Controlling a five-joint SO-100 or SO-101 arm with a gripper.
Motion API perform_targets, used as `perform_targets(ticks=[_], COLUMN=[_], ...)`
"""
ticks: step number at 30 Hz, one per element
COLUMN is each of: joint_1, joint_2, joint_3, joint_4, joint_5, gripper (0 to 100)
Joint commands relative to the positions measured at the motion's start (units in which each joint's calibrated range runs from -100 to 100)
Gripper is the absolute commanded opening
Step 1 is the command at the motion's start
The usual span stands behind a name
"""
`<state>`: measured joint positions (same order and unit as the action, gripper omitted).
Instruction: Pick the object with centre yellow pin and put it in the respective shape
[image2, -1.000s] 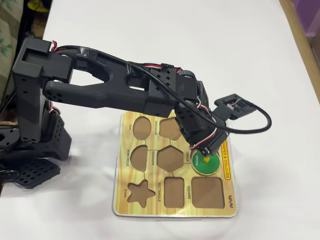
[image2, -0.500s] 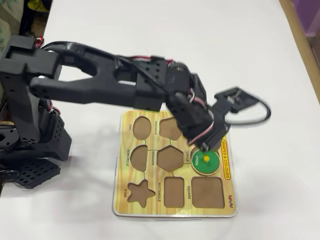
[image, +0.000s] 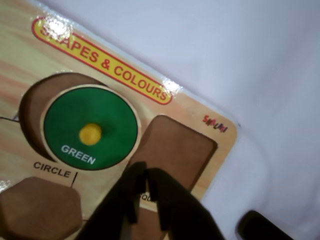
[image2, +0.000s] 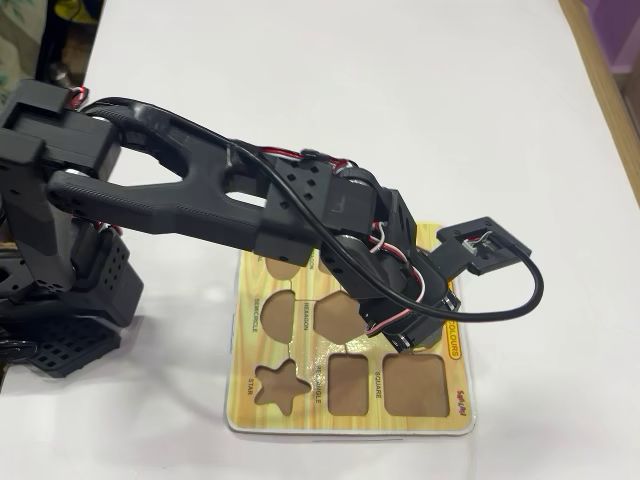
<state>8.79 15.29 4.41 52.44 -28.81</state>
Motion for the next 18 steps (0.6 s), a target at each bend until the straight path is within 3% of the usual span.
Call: perform_targets(ticks=[1,18], joint_1=[-0.5,-6.7], joint_2=[-0.2,0.0], joint_3=[-1.3,-0.9], joint_4=[-0.4,-1.2], joint_5=[-0.2,-0.7], gripper=[1,1])
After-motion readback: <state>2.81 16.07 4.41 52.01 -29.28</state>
